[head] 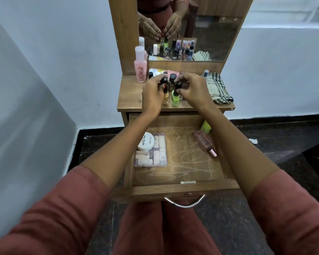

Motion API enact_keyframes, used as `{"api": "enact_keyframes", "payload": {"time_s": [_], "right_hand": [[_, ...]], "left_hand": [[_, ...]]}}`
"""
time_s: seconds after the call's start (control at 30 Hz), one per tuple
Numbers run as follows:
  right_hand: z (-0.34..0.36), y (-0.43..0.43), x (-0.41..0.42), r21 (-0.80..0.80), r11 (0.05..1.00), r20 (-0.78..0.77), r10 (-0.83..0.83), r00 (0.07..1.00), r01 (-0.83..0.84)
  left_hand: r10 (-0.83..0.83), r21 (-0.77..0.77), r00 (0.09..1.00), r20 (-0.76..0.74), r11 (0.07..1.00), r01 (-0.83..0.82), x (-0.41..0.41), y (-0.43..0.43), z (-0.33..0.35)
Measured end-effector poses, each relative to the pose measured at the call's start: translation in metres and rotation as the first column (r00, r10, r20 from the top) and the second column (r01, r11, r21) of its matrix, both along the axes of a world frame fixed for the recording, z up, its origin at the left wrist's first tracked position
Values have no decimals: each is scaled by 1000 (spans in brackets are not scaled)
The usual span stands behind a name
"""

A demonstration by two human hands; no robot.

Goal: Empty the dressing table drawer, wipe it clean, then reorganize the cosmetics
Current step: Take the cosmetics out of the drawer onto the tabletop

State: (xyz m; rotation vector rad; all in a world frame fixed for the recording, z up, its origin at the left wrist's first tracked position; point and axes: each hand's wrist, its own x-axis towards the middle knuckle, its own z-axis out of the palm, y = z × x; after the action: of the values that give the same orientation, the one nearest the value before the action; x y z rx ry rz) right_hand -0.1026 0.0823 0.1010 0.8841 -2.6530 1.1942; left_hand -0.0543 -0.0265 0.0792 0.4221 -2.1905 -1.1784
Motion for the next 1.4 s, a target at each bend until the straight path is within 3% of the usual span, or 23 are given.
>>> {"api": "enact_keyframes", "payload": {"time_s": [0.27,0.67,0.87,1.07,1.23,1.33,1.4], "right_hand": [[-7,-17,-18,37,998,-111,-42,993,47],[-12,-18,-21,172,972,-249,-113,962,159],[-12,-13,-21,98,989,-256,-80,963,108],[-18,5,-16,-13,994,-254,-107,961,108],[-37,30,-8,-62,991,-180,-127,975,118],[-47,47,-6,-34,986,-104,-168,980,166],[-55,60,-6,-7,978,-47,-210,977,210]], "left_hand": [[-52,-1,997,50,999,52,-27,-15,-6],[-105,61,994,-29,992,107,-34,-15,-11],[-68,81,996,-51,994,72,-29,-13,-11],[-14,10,982,-187,1000,16,-10,1,-20],[-133,-109,965,-225,988,111,8,25,-46],[-298,-173,948,-109,945,277,14,39,-68],[-465,-209,885,31,863,461,15,46,-84]]}}
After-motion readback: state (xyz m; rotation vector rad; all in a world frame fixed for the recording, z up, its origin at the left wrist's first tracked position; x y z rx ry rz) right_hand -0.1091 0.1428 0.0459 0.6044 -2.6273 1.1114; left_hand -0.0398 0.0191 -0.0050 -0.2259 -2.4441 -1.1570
